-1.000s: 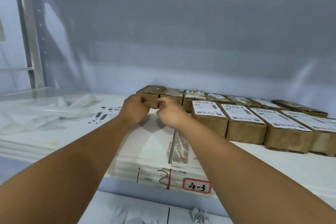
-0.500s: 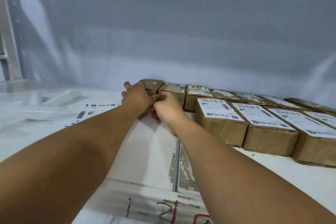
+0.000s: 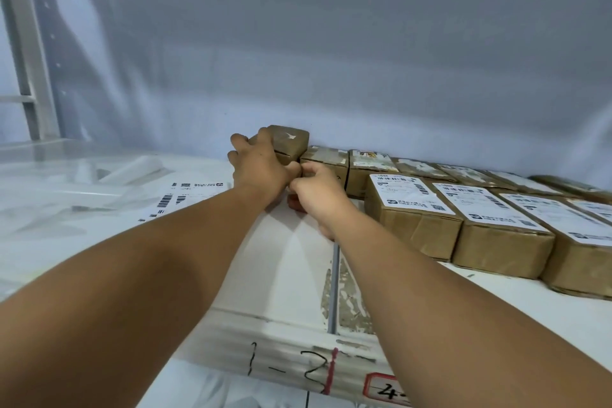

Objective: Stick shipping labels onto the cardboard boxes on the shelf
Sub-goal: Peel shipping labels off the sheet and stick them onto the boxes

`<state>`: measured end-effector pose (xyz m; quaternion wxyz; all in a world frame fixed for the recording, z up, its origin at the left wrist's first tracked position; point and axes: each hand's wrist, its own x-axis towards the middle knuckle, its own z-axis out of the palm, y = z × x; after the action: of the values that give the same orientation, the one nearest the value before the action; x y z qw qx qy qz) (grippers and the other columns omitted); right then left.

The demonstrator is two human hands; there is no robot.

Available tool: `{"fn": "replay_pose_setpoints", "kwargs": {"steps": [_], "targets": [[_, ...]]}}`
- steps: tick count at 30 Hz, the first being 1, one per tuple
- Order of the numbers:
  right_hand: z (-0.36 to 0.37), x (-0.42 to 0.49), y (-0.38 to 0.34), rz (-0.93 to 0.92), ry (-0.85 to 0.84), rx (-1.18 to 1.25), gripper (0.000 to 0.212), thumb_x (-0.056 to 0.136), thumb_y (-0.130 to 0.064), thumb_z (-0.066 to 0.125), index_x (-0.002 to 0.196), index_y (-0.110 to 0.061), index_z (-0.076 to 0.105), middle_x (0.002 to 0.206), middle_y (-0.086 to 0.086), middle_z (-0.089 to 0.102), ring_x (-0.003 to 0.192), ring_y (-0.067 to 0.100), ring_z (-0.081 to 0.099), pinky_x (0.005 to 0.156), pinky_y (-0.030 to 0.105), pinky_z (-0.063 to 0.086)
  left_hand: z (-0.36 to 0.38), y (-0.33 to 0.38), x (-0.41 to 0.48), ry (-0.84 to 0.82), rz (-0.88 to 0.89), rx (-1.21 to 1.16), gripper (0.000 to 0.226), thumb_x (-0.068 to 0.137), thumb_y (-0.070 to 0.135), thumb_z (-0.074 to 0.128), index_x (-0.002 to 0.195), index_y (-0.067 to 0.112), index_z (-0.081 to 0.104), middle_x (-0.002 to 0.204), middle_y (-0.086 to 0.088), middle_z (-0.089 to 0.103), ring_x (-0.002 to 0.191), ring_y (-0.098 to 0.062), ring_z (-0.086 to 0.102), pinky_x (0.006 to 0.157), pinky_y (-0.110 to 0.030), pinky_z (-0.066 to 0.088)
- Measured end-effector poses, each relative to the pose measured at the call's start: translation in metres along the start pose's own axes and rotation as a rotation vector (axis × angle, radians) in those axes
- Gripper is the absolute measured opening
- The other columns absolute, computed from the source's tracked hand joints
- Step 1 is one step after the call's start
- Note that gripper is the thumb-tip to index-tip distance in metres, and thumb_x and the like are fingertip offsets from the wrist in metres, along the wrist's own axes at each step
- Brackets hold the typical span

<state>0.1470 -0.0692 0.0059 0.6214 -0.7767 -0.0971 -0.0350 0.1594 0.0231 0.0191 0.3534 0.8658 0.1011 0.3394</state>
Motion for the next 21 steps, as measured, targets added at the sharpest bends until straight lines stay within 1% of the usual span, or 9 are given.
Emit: {"fn": "replay_pose_setpoints", "kwargs": {"steps": [1, 3, 5, 7, 10, 13, 15, 18, 21], "targets": [[-0.001, -0.003, -0.002, 0.002, -0.012, 0.004, 0.045, 0.061, -0.019, 0.049, 0.103, -0.023, 0.061, 0.092, 0.007, 0.064, 0.071, 0.025, 0.056, 0.076, 0.046, 0.054, -0.001, 0.000, 0.000, 0.036, 0.025, -0.014, 0.056, 0.075, 0.035, 0.068, 0.120, 0.016, 0.042, 0.129, -0.013, 0.025, 0.115, -0.034, 0.033, 0.082, -0.035, 0.040], [-0.004, -0.007, -0.006, 0.016, -0.038, 0.001, 0.056, 0.073, -0.015, 0.052, 0.128, -0.021, 0.051, 0.110, 0.008, 0.062, 0.075, 0.024, 0.060, 0.083, 0.048, 0.056, -0.004, 0.001, -0.001, 0.103, 0.067, -0.018, 0.056, 0.076, 0.033, 0.068, 0.122, 0.015, 0.042, 0.133, -0.014, 0.023, 0.117, -0.035, 0.031, 0.087, -0.038, 0.043], [-0.008, -0.006, -0.007, 0.029, -0.050, 0.047, 0.052, 0.087, -0.010, 0.050, 0.137, -0.021, 0.042, 0.113, 0.007, 0.059, 0.078, 0.022, 0.061, 0.086, 0.047, 0.055, -0.008, 0.002, -0.002, 0.161, 0.079, -0.045, 0.055, 0.076, 0.030, 0.067, 0.123, 0.015, 0.043, 0.135, -0.013, 0.022, 0.118, -0.035, 0.029, 0.086, -0.037, 0.043], [-0.011, -0.006, -0.009, 0.027, -0.058, 0.141, 0.044, 0.096, -0.016, 0.047, 0.139, -0.020, 0.039, 0.116, 0.007, 0.056, 0.079, 0.019, 0.058, 0.088, 0.042, 0.054, -0.014, 0.006, -0.003, 0.193, 0.046, -0.133, 0.053, 0.076, 0.029, 0.066, 0.122, 0.017, 0.044, 0.135, -0.011, 0.023, 0.118, -0.034, 0.030, 0.085, -0.033, 0.041], [-0.012, -0.009, -0.014, 0.022, -0.055, 0.255, 0.041, 0.099, -0.029, 0.042, 0.139, -0.022, 0.039, 0.113, 0.002, 0.051, 0.083, 0.016, 0.056, 0.089, 0.036, 0.052, -0.028, 0.016, -0.003, 0.162, -0.070, -0.346, 0.043, 0.076, 0.032, 0.062, 0.115, 0.025, 0.046, 0.126, -0.004, 0.027, 0.116, -0.030, 0.040, 0.092, -0.034, 0.045], [-0.012, -0.017, -0.020, 0.065, -0.067, 0.365, 0.038, 0.099, -0.040, 0.042, 0.132, -0.023, 0.045, 0.115, 0.002, 0.054, 0.093, 0.016, 0.058, 0.089, 0.033, 0.050, -0.042, 0.024, -0.010, 0.096, -0.211, -0.526, 0.032, 0.078, 0.039, 0.061, 0.105, 0.031, 0.046, 0.116, 0.000, 0.029, 0.105, -0.026, 0.051, 0.089, -0.036, 0.048], [-0.013, -0.023, -0.026, 0.118, -0.086, 0.421, 0.043, 0.095, -0.052, 0.044, 0.124, -0.022, 0.052, 0.113, 0.003, 0.061, 0.096, 0.016, 0.061, 0.088, 0.031, 0.051, -0.052, 0.030, -0.021, 0.056, -0.280, -0.603, 0.033, 0.078, 0.041, 0.061, 0.107, 0.029, 0.049, 0.119, -0.001, 0.032, 0.094, -0.021, 0.053, 0.085, -0.035, 0.049], [-0.014, -0.036, -0.036, 0.148, -0.109, 0.509, 0.052, 0.088, -0.063, 0.047, 0.114, -0.020, 0.060, 0.104, 0.005, 0.067, 0.099, 0.020, 0.066, 0.083, 0.031, 0.055, -0.065, 0.038, -0.041, 0.020, -0.251, -0.592, 0.035, 0.077, 0.041, 0.064, 0.107, 0.030, 0.049, 0.118, 0.000, 0.033, 0.097, -0.020, 0.054, 0.082, -0.031, 0.045], [-0.016, -0.052, -0.043, 0.146, -0.116, 0.584, 0.057, 0.084, -0.065, 0.049, 0.113, -0.018, 0.063, 0.107, 0.009, 0.069, 0.097, 0.023, 0.069, 0.086, 0.037, 0.056, -0.081, 0.042, -0.063, 0.024, -0.131, -0.507, 0.033, 0.076, 0.040, 0.066, 0.103, 0.034, 0.048, 0.112, 0.003, 0.030, 0.104, -0.021, 0.053, 0.088, -0.030, 0.044]]}}
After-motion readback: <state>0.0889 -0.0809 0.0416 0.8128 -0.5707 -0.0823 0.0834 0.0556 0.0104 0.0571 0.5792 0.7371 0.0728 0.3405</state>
